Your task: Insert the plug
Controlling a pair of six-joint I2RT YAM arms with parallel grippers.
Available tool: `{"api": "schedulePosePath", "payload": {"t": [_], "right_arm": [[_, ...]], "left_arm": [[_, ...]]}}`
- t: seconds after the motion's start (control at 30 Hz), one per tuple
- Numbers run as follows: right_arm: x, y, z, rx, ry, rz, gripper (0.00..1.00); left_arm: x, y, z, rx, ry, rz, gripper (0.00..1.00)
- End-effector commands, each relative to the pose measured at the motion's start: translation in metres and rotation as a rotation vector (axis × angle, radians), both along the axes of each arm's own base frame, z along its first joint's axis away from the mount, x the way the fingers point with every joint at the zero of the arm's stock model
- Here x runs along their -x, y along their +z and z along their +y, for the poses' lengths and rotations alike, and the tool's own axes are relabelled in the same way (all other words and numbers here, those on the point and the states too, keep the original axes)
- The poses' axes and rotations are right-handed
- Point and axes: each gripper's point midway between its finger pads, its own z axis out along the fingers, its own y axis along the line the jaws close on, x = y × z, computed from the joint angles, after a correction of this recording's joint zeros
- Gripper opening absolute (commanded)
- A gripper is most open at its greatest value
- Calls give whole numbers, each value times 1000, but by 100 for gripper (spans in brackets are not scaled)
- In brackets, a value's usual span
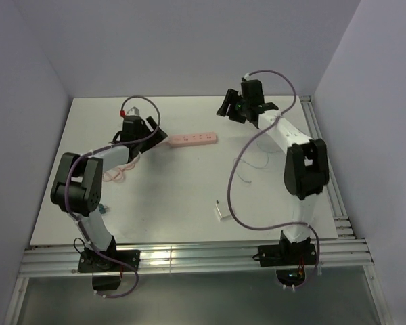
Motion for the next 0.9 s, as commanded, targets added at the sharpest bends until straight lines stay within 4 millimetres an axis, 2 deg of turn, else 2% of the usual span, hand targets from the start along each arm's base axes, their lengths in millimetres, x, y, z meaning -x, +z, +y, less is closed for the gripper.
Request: {"api": "schedulePosePath", "payload": {"t": [0.0,0.03,0.07,0.1,0.13,0.17,0.2,0.23,0.27,0.3,0.33,0.37,0.4,0.47,0.5,0.53,0.57,0.6,0.63,0.67,0.73,0.87], "right_arm": [[43,53,-19,52,-35,-90,66],[58,51,-16,75,-30,-82,70],[70,50,-17,96,-36,-79,73],[88,48,-23,133,-50,-78,77],[108,44,-11,153,-12,-57,78],[124,29,-15,188,-19,-26,79],[139,39,-14,170,-29,-38,80],[153,38,-7,140,-3,-27,80],[171,21,-9,131,6,13,80],[184,36,-6,70,19,-13,80],[193,38,-8,48,19,-23,80],[209,23,-14,52,13,5,81],[218,41,-21,23,-3,-49,81],[238,49,-41,25,-57,-93,82],[244,52,-49,27,-85,-103,83],[254,49,-58,43,-108,-87,84],[261,56,-72,52,-160,-121,84],[270,52,-82,65,-194,-97,85],[275,51,-89,68,-218,-98,86],[281,52,-97,67,-253,-110,86],[293,45,-106,58,-295,-64,87],[312,41,-105,-5,-278,-62,87]], "left_arm": [[0,61,11,-3,72,-107,83],[3,71,6,5,64,-125,86],[5,90,9,2,84,-169,89],[12,96,2,-4,73,-179,94],[16,104,-2,-5,68,-196,96],[22,121,-7,9,54,-229,99],[31,125,-20,22,16,-245,99],[37,131,-26,28,-15,-270,100],[45,141,-34,42,-44,-296,100],[57,141,-49,47,-90,-299,99],[64,144,-59,53,-133,-307,99],[72,147,-69,65,-173,-316,99],[88,143,-89,82,-245,-305,99],[106,142,-105,61,-328,-347,99],[126,139,-124,38,-394,-361,99],[133,138,-128,-28,-416,-410,100],[141,141,-130,-69,-401,-448,100],[170,127,-148,-95,-466,-450,100],[175,127,-150,-129,-460,-487,100],[191,116,-155,-141,-506,-486,99],[217,108,-171,-150,-623,-512,99],[255,96,-188,-196,-792,-577,94]]}}
